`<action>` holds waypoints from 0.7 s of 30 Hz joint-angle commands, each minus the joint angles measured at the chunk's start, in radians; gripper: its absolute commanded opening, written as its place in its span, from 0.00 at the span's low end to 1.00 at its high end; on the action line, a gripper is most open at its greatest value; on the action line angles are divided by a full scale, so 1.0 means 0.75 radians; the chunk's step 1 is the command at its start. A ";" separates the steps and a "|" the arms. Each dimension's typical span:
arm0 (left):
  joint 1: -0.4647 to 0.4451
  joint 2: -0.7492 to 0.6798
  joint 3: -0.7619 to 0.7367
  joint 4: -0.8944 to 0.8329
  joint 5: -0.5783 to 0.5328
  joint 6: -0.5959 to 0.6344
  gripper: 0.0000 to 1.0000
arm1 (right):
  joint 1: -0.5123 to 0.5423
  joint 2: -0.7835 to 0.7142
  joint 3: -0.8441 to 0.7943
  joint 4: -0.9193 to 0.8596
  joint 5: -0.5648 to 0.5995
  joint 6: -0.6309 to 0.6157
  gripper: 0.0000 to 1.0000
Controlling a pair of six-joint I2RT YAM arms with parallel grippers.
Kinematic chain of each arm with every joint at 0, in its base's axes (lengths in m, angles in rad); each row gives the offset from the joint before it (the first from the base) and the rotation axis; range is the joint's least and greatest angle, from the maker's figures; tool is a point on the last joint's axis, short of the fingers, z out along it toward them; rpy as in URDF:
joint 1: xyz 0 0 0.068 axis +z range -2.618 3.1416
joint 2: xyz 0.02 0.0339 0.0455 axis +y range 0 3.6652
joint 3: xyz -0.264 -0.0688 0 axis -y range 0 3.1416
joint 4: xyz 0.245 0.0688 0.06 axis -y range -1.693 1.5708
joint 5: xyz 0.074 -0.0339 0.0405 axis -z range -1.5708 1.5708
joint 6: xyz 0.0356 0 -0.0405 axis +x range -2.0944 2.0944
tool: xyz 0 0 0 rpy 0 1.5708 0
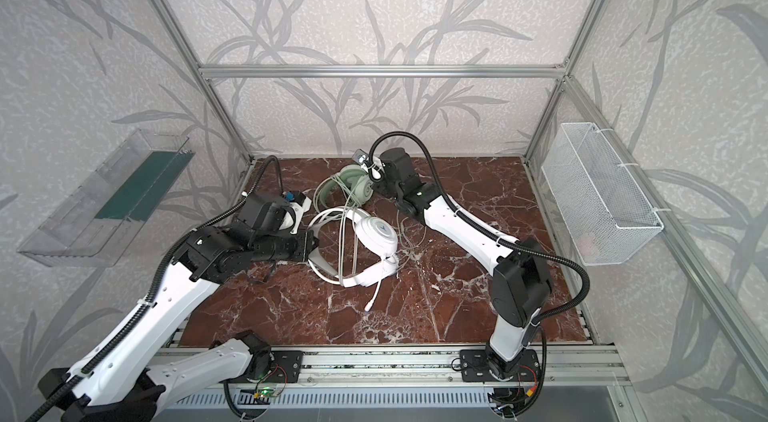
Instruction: Wrap the headphones
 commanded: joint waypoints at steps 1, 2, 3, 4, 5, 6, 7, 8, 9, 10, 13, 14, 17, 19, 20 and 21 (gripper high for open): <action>-0.006 -0.031 0.074 0.039 0.011 0.001 0.00 | -0.029 -0.072 -0.057 0.028 -0.106 0.157 0.29; -0.006 -0.034 0.080 0.040 0.003 0.003 0.00 | -0.029 -0.070 -0.071 0.031 -0.112 0.175 0.29; -0.003 -0.035 0.087 0.038 -0.012 0.003 0.00 | -0.029 -0.067 -0.085 0.035 -0.119 0.201 0.30; -0.003 -0.035 0.096 0.033 -0.023 0.006 0.00 | -0.029 -0.066 -0.100 0.038 -0.130 0.229 0.31; -0.003 -0.036 0.103 0.029 -0.033 0.008 0.00 | -0.029 -0.065 -0.114 0.042 -0.142 0.250 0.32; -0.004 -0.036 0.111 0.025 -0.044 0.011 0.00 | -0.029 -0.064 -0.134 0.054 -0.155 0.269 0.33; -0.005 -0.039 0.117 0.023 -0.051 0.008 0.00 | -0.029 -0.064 -0.158 0.070 -0.160 0.296 0.34; -0.003 -0.041 0.125 0.023 -0.055 0.007 0.00 | -0.029 -0.060 -0.172 0.082 -0.163 0.310 0.34; -0.003 -0.043 0.135 0.021 -0.057 0.002 0.00 | -0.029 -0.053 -0.190 0.092 -0.169 0.326 0.34; -0.003 -0.044 0.147 0.021 -0.056 -0.002 0.00 | -0.029 -0.044 -0.199 0.095 -0.169 0.337 0.34; -0.003 -0.042 0.179 0.017 -0.050 -0.028 0.00 | -0.029 0.007 -0.211 0.094 -0.151 0.371 0.33; -0.003 -0.043 0.191 0.017 -0.042 -0.037 0.00 | -0.029 0.017 -0.218 0.096 -0.145 0.376 0.32; -0.003 -0.050 0.221 0.021 -0.025 -0.060 0.00 | -0.029 0.029 -0.243 0.114 -0.142 0.399 0.30; -0.003 -0.059 0.245 0.023 -0.032 -0.078 0.00 | -0.029 0.036 -0.262 0.124 -0.148 0.424 0.29; -0.003 -0.059 0.254 0.023 -0.044 -0.086 0.00 | -0.029 0.039 -0.271 0.130 -0.152 0.435 0.28; -0.003 -0.065 0.265 0.024 -0.061 -0.095 0.00 | -0.029 0.042 -0.284 0.133 -0.156 0.458 0.28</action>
